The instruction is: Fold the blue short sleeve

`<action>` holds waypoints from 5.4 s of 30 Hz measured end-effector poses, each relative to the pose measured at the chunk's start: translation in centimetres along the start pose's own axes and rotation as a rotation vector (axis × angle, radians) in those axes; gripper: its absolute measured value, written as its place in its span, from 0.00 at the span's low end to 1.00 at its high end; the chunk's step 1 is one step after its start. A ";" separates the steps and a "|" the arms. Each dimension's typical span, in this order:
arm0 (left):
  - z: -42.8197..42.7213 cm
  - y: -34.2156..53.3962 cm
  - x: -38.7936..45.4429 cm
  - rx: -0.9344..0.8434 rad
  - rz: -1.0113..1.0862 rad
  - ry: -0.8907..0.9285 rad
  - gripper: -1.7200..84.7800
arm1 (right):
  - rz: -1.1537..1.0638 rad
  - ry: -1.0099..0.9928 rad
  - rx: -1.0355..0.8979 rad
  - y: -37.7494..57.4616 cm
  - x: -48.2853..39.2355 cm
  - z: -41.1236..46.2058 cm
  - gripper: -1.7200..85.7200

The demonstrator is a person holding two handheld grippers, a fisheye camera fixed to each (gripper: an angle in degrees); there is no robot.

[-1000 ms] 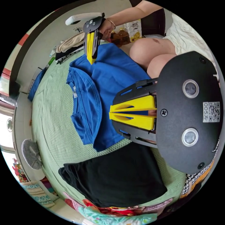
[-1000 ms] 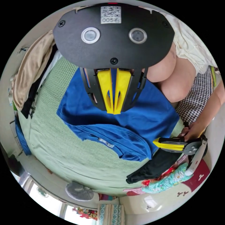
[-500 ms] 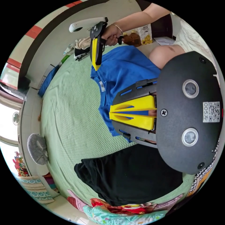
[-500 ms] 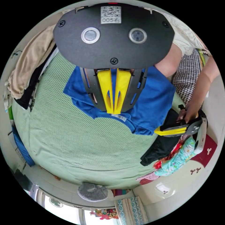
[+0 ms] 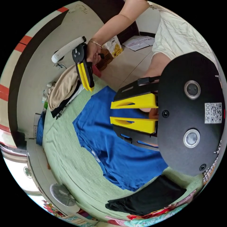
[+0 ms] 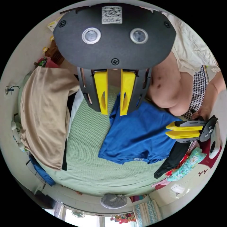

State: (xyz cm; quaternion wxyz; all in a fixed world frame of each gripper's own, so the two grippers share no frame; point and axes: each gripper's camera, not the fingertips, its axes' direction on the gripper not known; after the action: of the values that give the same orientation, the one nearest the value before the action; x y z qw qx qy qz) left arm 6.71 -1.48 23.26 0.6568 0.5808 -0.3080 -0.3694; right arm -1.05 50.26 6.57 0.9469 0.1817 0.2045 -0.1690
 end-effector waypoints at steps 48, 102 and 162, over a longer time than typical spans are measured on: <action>4.3 -0.7 2.7 0.048 -0.263 0.073 0.07 | 0.341 -0.510 -0.123 -17.6 9.7 2.5 0.07; -1.7 11.2 -13.2 -0.041 -0.482 0.120 0.17 | 0.030 0.135 -0.094 -28.3 -11.9 -3.1 0.13; -0.2 -13.9 17.2 -0.018 -0.185 0.136 0.08 | 0.371 0.529 0.054 -7.0 5.2 -18.5 0.12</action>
State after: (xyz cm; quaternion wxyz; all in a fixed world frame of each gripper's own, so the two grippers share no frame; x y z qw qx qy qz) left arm 14.33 -16.62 9.06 0.6447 0.6244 -0.2044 -0.3908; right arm -5.40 50.54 -13.42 0.8703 0.2784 0.4026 0.0541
